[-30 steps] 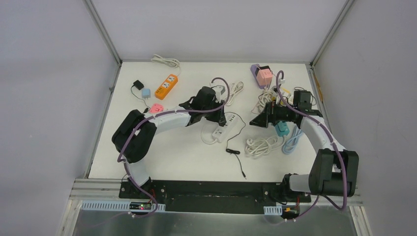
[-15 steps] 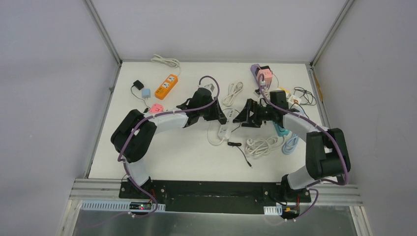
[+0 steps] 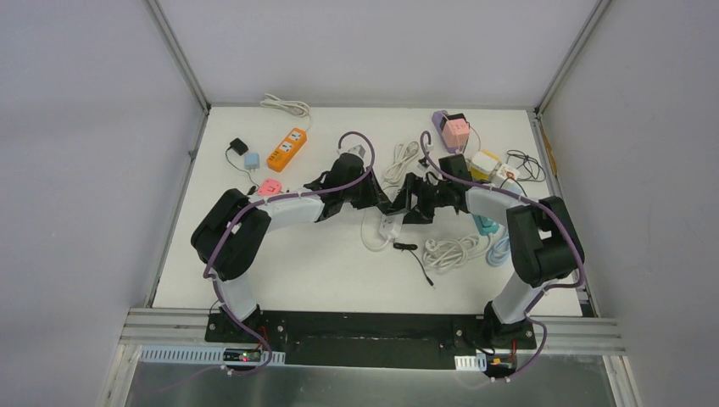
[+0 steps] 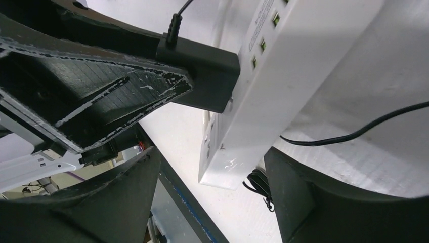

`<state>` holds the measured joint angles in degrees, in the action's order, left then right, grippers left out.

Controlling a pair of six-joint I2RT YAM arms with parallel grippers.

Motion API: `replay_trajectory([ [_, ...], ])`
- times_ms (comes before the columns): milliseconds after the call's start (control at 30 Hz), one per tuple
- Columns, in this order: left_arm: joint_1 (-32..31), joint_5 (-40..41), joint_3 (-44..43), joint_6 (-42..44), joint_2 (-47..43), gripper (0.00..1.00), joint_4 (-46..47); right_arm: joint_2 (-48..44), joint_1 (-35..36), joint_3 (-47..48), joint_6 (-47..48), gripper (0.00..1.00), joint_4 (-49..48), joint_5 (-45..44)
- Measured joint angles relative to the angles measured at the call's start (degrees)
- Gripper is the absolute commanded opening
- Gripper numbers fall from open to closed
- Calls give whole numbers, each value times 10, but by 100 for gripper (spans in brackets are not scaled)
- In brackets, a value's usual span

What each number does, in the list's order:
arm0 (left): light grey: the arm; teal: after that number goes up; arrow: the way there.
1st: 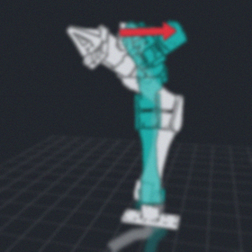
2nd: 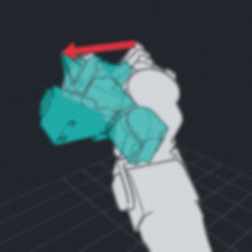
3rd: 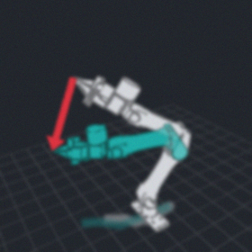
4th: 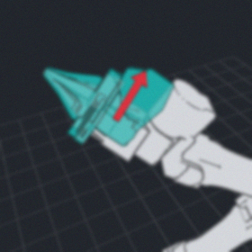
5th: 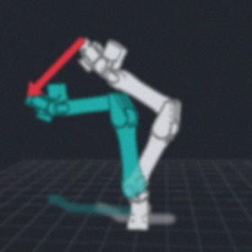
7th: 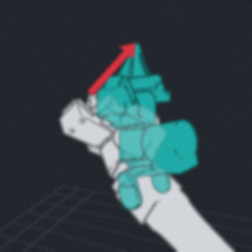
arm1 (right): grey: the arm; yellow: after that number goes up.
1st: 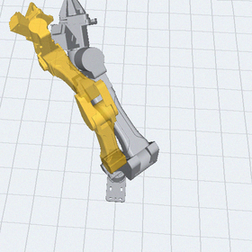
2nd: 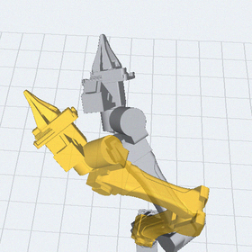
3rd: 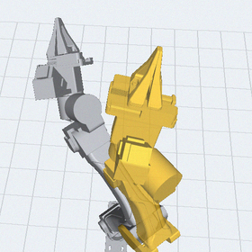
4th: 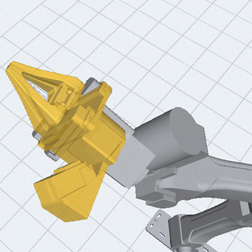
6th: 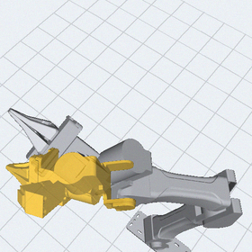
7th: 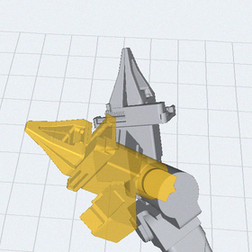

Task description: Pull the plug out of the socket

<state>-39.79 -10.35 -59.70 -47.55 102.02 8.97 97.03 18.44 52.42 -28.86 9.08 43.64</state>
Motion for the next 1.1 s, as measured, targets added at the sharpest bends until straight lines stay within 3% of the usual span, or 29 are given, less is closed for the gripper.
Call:
replay_trajectory([
  [200, 0, 0, 2, -12, 0, 0, 4, 17, 9, 7, 3, 84, 18, -19],
  [467, 0, 0, 4, -22, 0, 0, 9, 28, 10, 7, 2, 79, 22, -43],
  [700, 0, 0, 16, -43, 0, 0, 31, 53, 19, 11, -22, 49, 14, -37],
  [900, 0, 4, 22, -43, 0, 0, 36, 57, 20, 17, -35, 0, 11, -41],
  [1100, -15, 16, 22, 11, -3, 0, 49, 57, 20, 19, -33, 0, 15, -43],
])
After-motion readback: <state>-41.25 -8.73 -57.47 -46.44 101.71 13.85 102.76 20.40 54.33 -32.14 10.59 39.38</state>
